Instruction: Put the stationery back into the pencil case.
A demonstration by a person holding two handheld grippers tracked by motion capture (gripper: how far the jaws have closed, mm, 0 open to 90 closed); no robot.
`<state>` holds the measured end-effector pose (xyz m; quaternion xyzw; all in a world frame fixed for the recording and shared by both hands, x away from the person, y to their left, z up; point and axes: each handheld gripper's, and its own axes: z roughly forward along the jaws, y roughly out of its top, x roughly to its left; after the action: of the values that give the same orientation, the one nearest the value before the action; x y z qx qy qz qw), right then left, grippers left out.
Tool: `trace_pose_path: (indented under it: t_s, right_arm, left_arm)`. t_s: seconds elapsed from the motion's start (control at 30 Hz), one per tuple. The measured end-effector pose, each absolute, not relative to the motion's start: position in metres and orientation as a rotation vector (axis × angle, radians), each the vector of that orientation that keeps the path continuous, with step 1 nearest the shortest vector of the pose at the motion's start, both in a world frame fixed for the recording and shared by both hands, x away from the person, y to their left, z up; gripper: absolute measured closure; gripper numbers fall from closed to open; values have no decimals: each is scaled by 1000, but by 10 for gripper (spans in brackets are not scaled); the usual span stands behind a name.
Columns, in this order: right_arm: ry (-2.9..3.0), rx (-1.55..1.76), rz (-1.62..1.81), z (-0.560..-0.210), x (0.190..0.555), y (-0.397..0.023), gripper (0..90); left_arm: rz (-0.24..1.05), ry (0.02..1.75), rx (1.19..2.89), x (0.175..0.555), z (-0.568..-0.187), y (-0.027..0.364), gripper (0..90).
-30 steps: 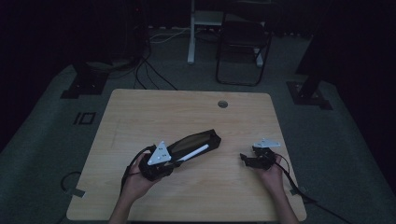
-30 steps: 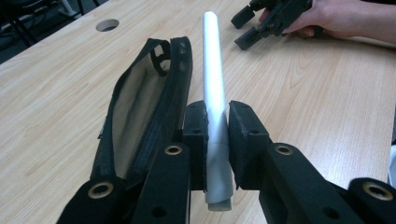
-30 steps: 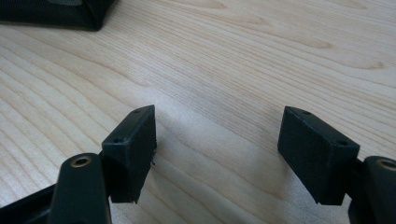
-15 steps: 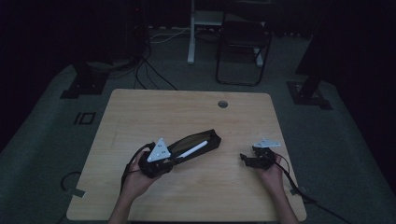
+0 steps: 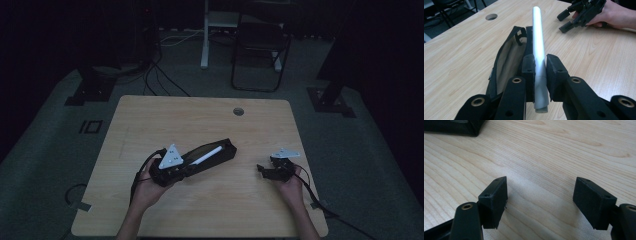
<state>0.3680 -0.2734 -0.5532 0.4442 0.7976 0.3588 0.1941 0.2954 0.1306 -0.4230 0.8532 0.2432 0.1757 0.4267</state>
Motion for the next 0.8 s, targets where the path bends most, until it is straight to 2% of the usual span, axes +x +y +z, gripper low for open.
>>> trace_pose_path:
  t_s: [0.8]
  right_arm:
    - [2237,1245,1006,-553,368,-273,277]
  left_arm:
    - [440,622,2122,307,-419,128,784]
